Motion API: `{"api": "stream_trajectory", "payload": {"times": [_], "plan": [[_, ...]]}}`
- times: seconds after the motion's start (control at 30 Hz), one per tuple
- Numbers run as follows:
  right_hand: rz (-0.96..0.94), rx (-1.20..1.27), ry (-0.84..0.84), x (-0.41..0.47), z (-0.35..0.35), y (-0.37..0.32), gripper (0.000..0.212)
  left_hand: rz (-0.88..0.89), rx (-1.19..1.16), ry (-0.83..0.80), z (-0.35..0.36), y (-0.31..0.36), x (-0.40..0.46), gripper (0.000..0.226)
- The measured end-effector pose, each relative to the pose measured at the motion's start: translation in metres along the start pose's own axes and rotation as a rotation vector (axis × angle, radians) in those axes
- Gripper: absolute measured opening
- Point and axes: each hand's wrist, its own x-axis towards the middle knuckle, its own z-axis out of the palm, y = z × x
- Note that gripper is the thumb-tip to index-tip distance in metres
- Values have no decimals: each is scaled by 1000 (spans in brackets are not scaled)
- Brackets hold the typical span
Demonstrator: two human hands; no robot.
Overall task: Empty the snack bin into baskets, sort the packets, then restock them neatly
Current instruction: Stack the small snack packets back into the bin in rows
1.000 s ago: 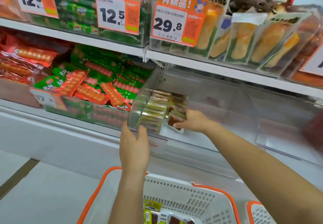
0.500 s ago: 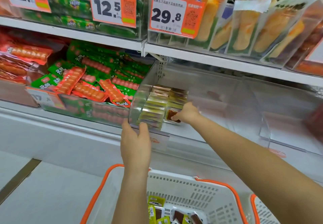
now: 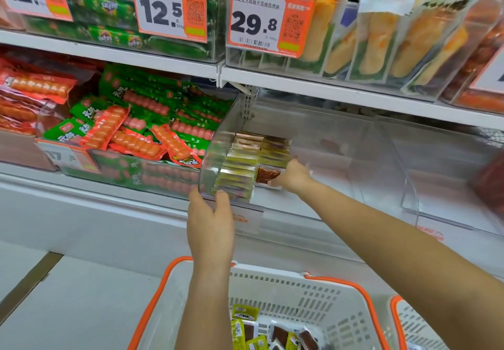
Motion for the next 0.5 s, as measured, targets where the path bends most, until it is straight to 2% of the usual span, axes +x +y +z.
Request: {"api": "stream_trajectory", "payload": {"times": [0.1, 0.2, 0.3, 0.4, 0.5], "plan": [[8, 65, -26, -2, -6, 0, 93, -6, -3, -4, 0, 2, -1, 47], [-94, -16, 15, -20, -22, -2, 90, 2, 9, -9, -6, 4, -1, 51], [-298, 47, 148, -53, -43, 8, 72, 52, 7, 32, -19, 17, -6, 51], [-487, 333, 199, -106, -53, 28, 42, 143, -22, 45, -34, 39, -15, 39], [-604, 410, 137, -161, -42, 63, 19, 262, 92, -133, -44, 42, -25, 25]]}}
